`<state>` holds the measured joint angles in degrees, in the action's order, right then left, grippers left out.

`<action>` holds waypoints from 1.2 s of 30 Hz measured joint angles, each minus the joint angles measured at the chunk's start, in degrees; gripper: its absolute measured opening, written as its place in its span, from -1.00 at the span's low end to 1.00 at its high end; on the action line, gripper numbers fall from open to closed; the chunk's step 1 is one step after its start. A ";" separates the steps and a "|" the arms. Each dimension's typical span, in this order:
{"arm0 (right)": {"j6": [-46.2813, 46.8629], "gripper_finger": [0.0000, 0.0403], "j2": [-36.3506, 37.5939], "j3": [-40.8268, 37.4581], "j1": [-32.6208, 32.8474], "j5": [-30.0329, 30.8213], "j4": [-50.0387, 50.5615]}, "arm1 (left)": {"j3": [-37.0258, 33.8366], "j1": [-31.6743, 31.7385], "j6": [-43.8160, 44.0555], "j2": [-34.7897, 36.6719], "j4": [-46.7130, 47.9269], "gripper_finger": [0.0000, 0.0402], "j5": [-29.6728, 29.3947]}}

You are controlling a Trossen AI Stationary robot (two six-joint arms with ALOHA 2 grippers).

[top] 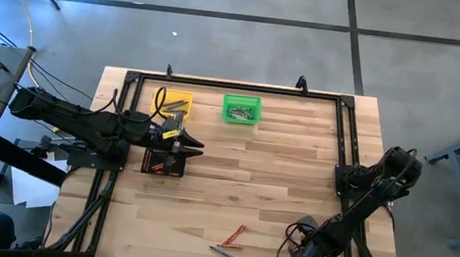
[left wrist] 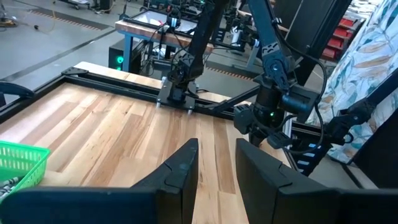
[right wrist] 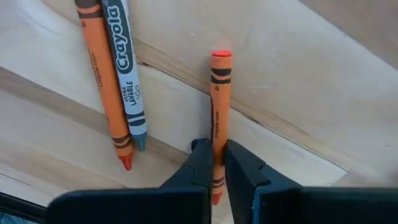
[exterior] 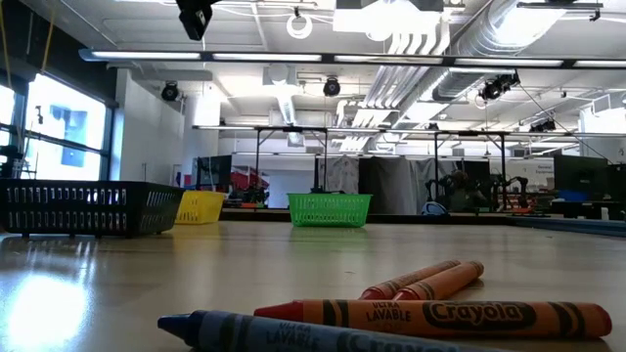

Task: Sort crayons
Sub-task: Put the orange crayon into the black bin

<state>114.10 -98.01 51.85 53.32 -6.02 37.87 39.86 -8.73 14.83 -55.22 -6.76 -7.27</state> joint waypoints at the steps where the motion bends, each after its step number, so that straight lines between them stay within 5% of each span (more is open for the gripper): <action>1: -0.04 -0.94 0.37 -0.10 0.00 0.23 0.00 | 0.00 0.00 0.00 0.00 0.00 -0.53 0.00; 10: -2.05 -0.99 11.13 -0.39 -0.01 16.99 6.68 | 0.00 0.02 0.00 0.00 0.02 -0.53 0.02; 17: -14.28 -0.99 21.01 -0.32 -1.23 47.89 8.81 | -0.01 0.02 0.00 -1.91 -0.79 -0.53 -0.02; 23: -34.74 -0.99 25.41 -0.26 -5.73 66.31 4.57 | -0.02 0.02 0.00 -11.71 -11.70 -0.53 -0.02; 28: -53.74 -1.00 26.36 -0.26 -10.56 70.61 -5.27 | -0.04 0.02 -3.60 -20.15 -25.25 -0.53 0.00; 36: -77.84 -1.00 26.33 -0.24 -17.19 65.62 -23.15 | -0.04 0.02 -5.18 -29.87 -45.77 -0.52 0.85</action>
<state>36.26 -71.68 51.62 36.13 59.60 14.72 39.81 -8.71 9.65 -85.09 -52.54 -6.41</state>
